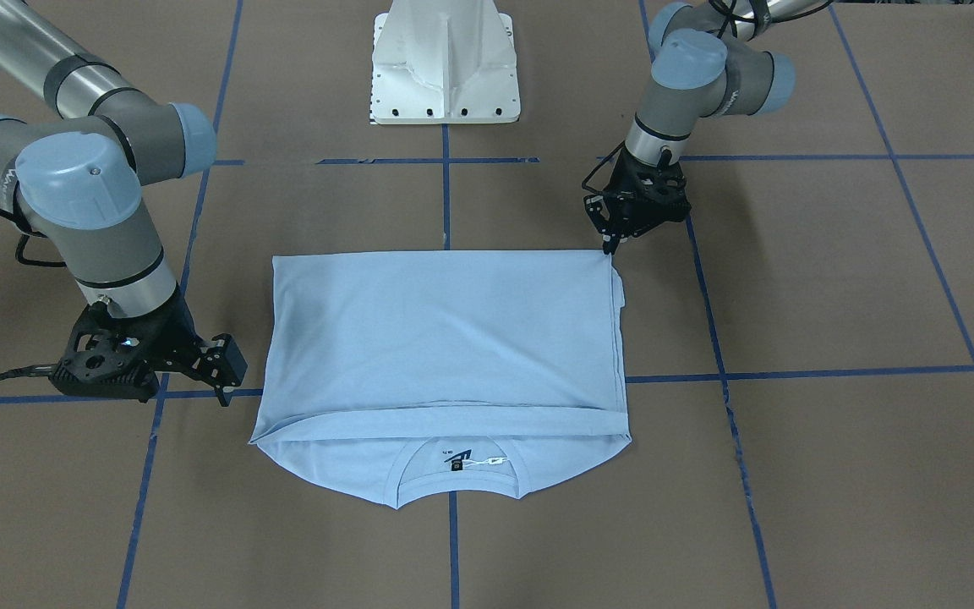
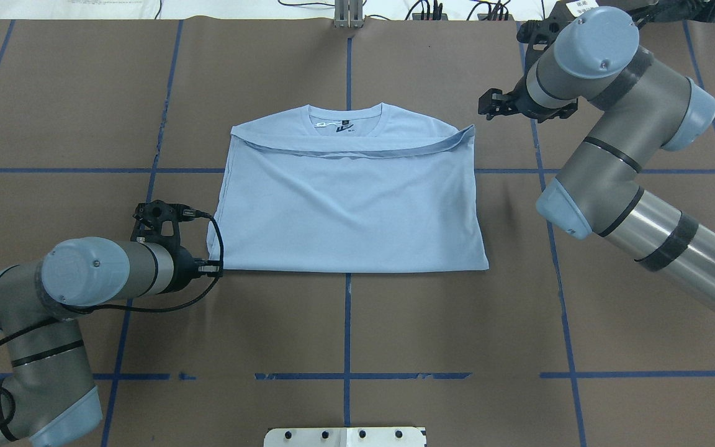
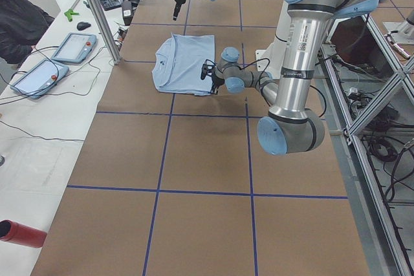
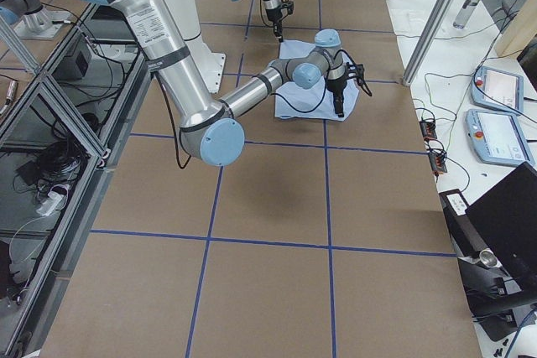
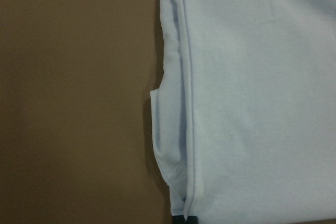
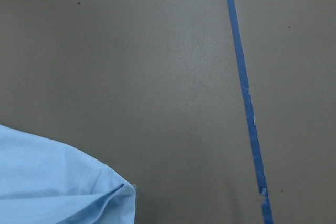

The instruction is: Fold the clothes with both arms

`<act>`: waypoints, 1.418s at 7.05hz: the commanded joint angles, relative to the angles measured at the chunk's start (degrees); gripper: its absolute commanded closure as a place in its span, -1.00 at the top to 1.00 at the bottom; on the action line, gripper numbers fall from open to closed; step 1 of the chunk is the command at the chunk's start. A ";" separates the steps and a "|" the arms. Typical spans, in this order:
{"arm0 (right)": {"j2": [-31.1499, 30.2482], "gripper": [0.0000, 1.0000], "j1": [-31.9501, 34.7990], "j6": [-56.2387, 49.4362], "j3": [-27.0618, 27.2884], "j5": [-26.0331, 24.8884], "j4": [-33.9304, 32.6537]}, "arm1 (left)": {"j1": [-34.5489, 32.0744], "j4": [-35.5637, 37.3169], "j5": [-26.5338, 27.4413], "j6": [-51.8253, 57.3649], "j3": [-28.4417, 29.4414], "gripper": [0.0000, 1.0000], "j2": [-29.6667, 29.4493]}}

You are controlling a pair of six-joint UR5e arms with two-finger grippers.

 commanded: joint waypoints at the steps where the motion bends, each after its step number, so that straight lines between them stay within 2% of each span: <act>1: 0.12 1.00 -0.09 0.22 0.00 0.00 0.00 | -6.77 0.18 -0.10 10.08 2.19 -1.00 -0.12; 2: 0.12 1.00 -0.09 0.39 0.09 0.00 0.00 | -11.08 -0.25 -0.19 15.01 6.56 -1.00 -0.64; 3: 0.21 1.00 -0.09 0.48 0.35 0.00 0.00 | -15.91 -0.34 -0.27 20.02 11.74 -1.00 -4.74; 5: 0.21 1.00 -0.09 0.57 0.97 -0.09 0.00 | -22.25 -0.95 -0.19 23.93 27.36 -1.00 -16.33; 7: 0.03 1.00 -0.18 1.09 2.20 0.00 -0.09 | -24.91 -11.36 0.25 26.92 45.80 -1.00 -25.83; 9: 0.38 1.00 -1.05 1.71 2.64 0.00 -0.09 | -27.46 -13.61 0.34 32.97 47.30 -1.00 -26.14; 10: 1.43 1.00 -2.97 3.89 2.29 -0.09 0.00 | -27.56 -15.36 0.17 33.08 46.86 0.44 -25.36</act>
